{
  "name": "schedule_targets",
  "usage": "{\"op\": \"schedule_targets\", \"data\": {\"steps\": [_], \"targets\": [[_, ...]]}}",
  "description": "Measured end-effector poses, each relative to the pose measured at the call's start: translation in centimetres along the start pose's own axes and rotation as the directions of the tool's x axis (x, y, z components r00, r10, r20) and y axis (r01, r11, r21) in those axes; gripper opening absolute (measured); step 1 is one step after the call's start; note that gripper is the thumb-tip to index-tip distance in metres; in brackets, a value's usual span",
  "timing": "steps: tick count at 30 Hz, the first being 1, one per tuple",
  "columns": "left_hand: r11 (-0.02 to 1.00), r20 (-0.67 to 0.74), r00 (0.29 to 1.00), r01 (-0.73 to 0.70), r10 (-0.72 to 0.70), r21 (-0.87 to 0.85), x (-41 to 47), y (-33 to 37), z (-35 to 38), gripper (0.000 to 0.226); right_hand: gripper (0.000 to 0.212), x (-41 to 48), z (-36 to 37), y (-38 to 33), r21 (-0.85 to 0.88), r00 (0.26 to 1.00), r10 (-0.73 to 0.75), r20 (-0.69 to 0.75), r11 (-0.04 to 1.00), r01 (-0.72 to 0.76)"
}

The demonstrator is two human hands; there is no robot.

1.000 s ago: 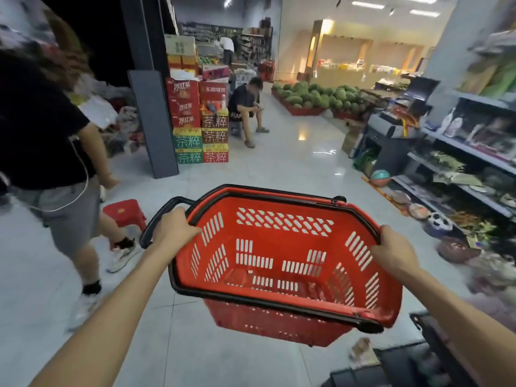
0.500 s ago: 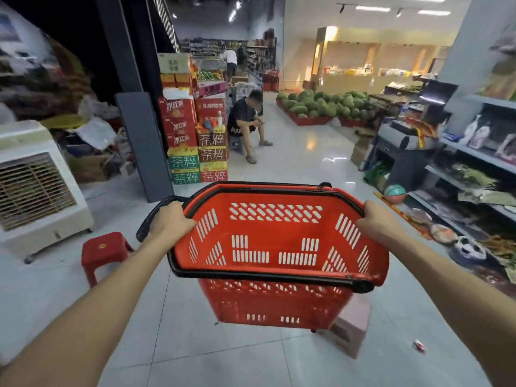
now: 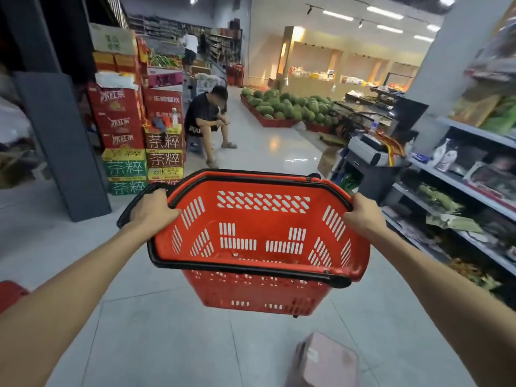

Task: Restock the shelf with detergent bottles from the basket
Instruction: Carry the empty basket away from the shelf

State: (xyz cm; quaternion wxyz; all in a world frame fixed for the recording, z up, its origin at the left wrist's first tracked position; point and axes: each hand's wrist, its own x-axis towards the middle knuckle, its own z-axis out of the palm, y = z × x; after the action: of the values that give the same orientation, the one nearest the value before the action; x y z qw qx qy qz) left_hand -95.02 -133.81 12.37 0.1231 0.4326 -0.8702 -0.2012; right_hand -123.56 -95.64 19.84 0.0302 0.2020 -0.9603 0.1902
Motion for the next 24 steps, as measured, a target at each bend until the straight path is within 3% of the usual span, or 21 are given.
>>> {"op": "schedule_targets", "data": {"steps": [6,12,18,24], "targets": [[0.993,-0.02,0.994,-0.11,0.109,-0.047,15.5,8.0,1.3,0.041,0.022,13.4,0.4,-0.9,0.03,0.992,0.09,-0.083,0.996,-0.087],[0.985,-0.052,0.986,-0.162,0.159,-0.053,29.3,16.2,6.9,0.035,0.025,29.6,6.5,2.7,0.049,0.986,0.118,-0.12,0.992,-0.113],[0.985,-0.045,0.989,-0.143,0.139,-0.094,42.7,23.3,13.5,0.042,0.036,46.1,12.8,5.0,0.048,0.988,0.14,-0.073,0.989,-0.136],[0.993,-0.02,0.997,-0.08,0.079,-0.09,54.5,28.6,18.5,0.056,0.034,61.0,16.0,5.0,0.035,0.99,0.128,-0.051,0.991,-0.126]]}}
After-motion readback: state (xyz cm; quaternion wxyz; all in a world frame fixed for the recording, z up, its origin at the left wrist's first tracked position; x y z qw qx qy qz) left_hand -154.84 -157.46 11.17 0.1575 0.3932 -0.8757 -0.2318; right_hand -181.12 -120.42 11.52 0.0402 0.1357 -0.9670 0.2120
